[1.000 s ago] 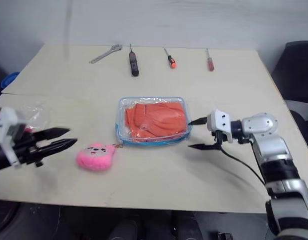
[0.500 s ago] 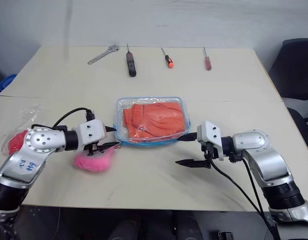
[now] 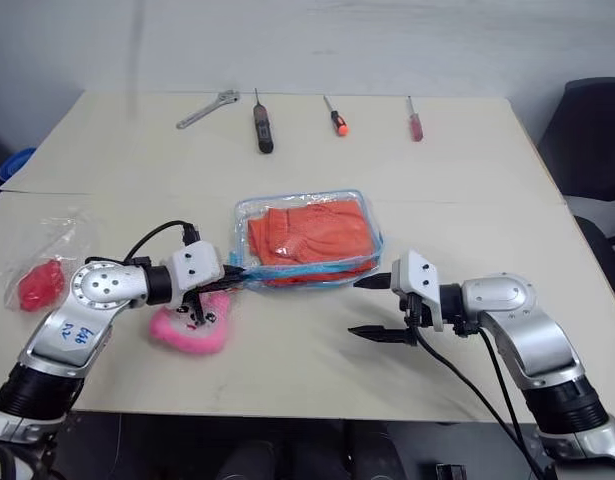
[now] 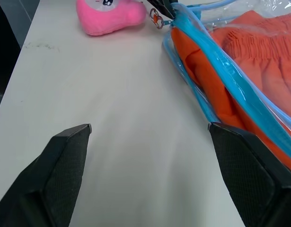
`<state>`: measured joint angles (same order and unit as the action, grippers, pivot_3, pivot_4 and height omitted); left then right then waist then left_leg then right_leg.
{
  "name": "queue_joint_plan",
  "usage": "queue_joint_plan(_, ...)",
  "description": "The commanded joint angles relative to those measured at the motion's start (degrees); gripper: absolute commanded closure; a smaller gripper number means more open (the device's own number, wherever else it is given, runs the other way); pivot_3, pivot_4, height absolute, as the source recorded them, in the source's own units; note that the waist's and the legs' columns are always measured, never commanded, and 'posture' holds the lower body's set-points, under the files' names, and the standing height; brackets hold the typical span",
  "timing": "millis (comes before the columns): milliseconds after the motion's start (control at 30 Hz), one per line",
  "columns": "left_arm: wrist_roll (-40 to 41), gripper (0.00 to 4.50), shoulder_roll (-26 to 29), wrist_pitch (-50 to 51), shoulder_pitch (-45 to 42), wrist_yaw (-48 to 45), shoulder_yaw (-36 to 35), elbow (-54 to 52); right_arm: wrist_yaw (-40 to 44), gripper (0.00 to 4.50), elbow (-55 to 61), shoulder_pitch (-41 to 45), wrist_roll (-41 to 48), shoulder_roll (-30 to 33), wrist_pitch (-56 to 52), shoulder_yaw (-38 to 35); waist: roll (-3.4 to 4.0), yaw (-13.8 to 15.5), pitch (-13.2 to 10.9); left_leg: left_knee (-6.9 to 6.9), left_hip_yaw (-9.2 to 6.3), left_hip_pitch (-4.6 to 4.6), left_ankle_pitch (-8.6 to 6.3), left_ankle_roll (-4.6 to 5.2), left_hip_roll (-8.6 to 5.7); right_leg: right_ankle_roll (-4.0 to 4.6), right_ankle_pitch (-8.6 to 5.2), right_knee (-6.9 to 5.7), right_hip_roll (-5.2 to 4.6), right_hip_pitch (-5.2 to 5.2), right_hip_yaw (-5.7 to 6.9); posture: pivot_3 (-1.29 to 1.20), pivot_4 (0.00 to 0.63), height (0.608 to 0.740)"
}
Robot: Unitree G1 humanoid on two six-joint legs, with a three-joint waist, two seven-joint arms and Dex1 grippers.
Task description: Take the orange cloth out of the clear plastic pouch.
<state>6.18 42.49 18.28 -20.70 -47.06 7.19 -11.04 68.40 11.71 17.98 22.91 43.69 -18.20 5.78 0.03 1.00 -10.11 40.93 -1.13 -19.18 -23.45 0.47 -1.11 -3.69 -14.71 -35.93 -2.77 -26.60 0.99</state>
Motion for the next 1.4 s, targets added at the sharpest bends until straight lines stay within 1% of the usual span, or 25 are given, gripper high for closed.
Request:
queue_joint_plan(33,3.0,4.49,-1.9,3.0,0.6,1.4,-3.2,-3.1,0.1,0.37,1.1,-0.4,-0.3,0.5,1.8,-1.3,0.00,0.1,0.0,0.00,0.00,0.00,0.00,0.00,0.00,0.00,0.00,0.01,0.00,0.00,0.00,0.00,0.150,0.740)
queue_joint_plan(167,6.5,4.49,-5.6,8.3,0.7,4.0,-6.5,-4.4,0.2,0.37,-0.6,-0.3,-3.4,0.3,5.1,0.2,-0.01,0.3,0.0,0.03,0.00,-0.01,0.00,0.00,0.00,-0.01,0.00,0.00,0.00,0.00,0.00,0.00,0.150,0.740)
queue_joint_plan(233,8.3,4.50,-7.1,10.1,0.7,5.1,-8.0,-4.8,0.2,0.74,-2.5,0.5,-5.6,-0.3,8.1,1.2,-0.01,0.3,0.0,0.03,0.00,-0.01,0.00,0.00,0.00,-0.01,0.01,-0.01,0.00,0.00,-0.01,0.00,0.150,0.740)
queue_joint_plan(333,10.5,4.50,-8.6,12.3,1.1,6.0,-9.6,-5.8,-1.8,1.54,-6.4,3.6,-8.9,-2.7,11.8,2.7,-0.02,0.1,0.0,0.04,0.01,0.00,0.00,0.00,-0.01,-0.02,0.01,-0.01,0.00,0.00,-0.01,0.00,0.150,0.740)
queue_joint_plan(400,10.9,4.50,-8.8,13.0,1.2,6.2,-9.8,-6.4,-2.9,2.24,-8.9,5.7,-11.6,-4.5,14.6,4.0,-0.02,-0.2,0.0,0.04,0.04,0.02,0.01,-0.02,-0.01,-0.02,0.02,-0.02,0.01,0.00,-0.02,0.00,0.150,0.740)
queue_joint_plan(433,10.9,4.50,-8.7,13.2,1.3,6.3,-9.8,-6.5,-3.2,2.51,-9.8,6.3,-12.4,-5.0,15.5,4.4,-0.01,-0.2,0.0,0.03,0.03,0.02,0.02,-0.04,0.00,-0.02,0.01,-0.03,0.02,-0.01,-0.01,0.00,0.150,0.740)
queue_joint_plan(533,10.5,4.50,-8.4,12.8,1.8,6.2,-9.3,-6.9,-6.1,3.58,-13.7,10.0,-16.6,-8.3,19.2,6.6,-0.01,-0.4,0.0,0.03,0.02,0.02,0.02,-0.05,0.00,-0.02,0.01,-0.02,0.02,-0.02,-0.01,0.00,0.150,0.740)
queue_joint_plan(733,9.5,4.50,-7.9,11.8,2.2,6.2,-8.7,-6.7,-8.0,3.58,-18.5,15.2,-18.2,-12.7,20.9,7.2,-0.01,-1.0,0.0,0.04,0.00,0.01,0.03,-0.06,0.00,-0.02,0.01,-0.03,0.01,-0.02,0.02,0.00,0.150,0.740)
queue_joint_plan(767,9.2,4.50,-7.8,11.7,2.3,6.1,-8.5,-6.8,-8.1,3.41,-19.2,15.9,-18.4,-13.1,21.0,7.2,-0.01,-1.0,0.0,0.04,0.00,0.00,0.03,-0.06,-0.01,-0.02,0.01,-0.02,0.01,-0.02,0.02,0.00,0.150,0.740)
queue_joint_plan(833,9.0,4.50,-7.6,11.5,2.4,6.1,-8.2,-7.1,-8.1,2.96,-20.1,16.7,-18.6,-13.4,21.2,7.3,-0.01,-1.0,0.0,0.04,-0.01,-0.01,0.03,-0.06,-0.01,-0.02,0.01,-0.02,0.00,-0.02,0.03,0.00,0.150,0.740)
queue_joint_plan(933,8.4,4.50,-7.1,10.9,2.6,5.9,-7.7,-7.3,-8.9,1.97,-22.2,18.3,-19.2,-14.2,21.6,7.2,-0.01,-1.1,0.0,0.03,-0.01,-0.01,0.03,-0.06,-0.01,-0.02,0.02,-0.02,0.00,-0.02,0.03,0.00,0.150,0.740)
queue_joint_plan(1067,7.9,4.50,-6.7,10.0,3.1,5.9,-7.3,-7.3,-9.8,0.53,-25.0,19.9,-20.1,-15.4,21.8,7.3,-0.01,-1.2,0.0,0.03,-0.01,0.00,0.03,-0.06,0.00,-0.02,0.01,-0.03,0.00,-0.02,0.03,0.00,0.150,0.740)
queue_joint_plan(1167,7.2,4.50,-6.5,8.9,3.5,5.7,-6.8,-7.1,-9.8,0.53,-26.1,20.9,-18.5,-16.8,19.7,6.5,-0.01,-1.3,0.0,0.03,0.00,0.00,0.03,-0.06,0.00,-0.02,0.01,-0.04,0.01,-0.02,0.02,0.00,0.150,0.740)
queue_joint_plan(1200,7.0,4.50,-6.5,8.7,3.5,5.7,-6.7,-7.1,-9.3,0.71,-25.7,21.2,-17.1,-17.2,18.2,5.9,-0.01,-1.3,0.0,0.02,0.00,0.00,0.03,-0.06,0.01,-0.02,0.01,-0.03,0.01,-0.02,0.02,0.00,0.150,0.740)
queue_joint_plan(1267,6.7,4.50,-6.5,8.4,3.5,5.7,-6.6,-6.9,-8.5,1.24,-25.1,21.5,-15.4,-17.5,16.2,5.1,-0.01,-1.2,0.0,0.03,0.00,0.00,0.03,-0.06,0.01,-0.02,0.01,-0.04,0.01,-0.02,0.02,0.00,0.150,0.740)
queue_joint_plan(1400,5.8,4.50,-6.0,7.3,3.8,5.5,-6.2,-6.5,-7.0,2.66,-24.2,21.8,-13.5,-17.0,13.9,4.7,-0.01,-1.2,0.0,0.03,-0.01,-0.01,0.03,-0.06,0.00,-0.02,0.02,-0.04,0.00,-0.02,0.02,0.00,0.150,0.740)
